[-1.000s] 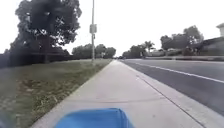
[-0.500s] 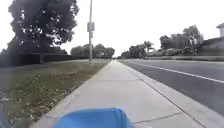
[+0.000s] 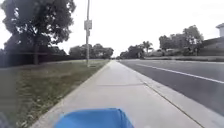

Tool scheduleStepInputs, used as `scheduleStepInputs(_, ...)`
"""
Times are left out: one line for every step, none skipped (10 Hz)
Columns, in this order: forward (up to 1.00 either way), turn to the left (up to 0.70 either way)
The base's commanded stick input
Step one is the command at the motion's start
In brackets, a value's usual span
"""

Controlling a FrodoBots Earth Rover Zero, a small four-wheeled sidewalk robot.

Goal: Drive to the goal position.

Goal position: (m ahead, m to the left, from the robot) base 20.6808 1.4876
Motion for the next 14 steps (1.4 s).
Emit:
scheduleStepInputs(1.00,0.00)
scheduleStepInputs(1.00,0.00)
scheduleStepInputs(1.00,0.00)
scheduleStepInputs(1.00,0.00)
scheduleStepInputs(1.00,0.27)
scheduleStepInputs(1.00,0.27)
scheduleStepInputs(1.00,0.27)
scheduleStepInputs(1.00,0.27)
scheduleStepInputs(1.00,0.27)
scheduleStepInputs(1.00,0.27)
scheduleStepInputs(1.00,0.27)
scheduleStepInputs(1.00,0.04)
scheduleStepInputs(1.00,0.00)
scheduleStepInputs(1.00,0.00)
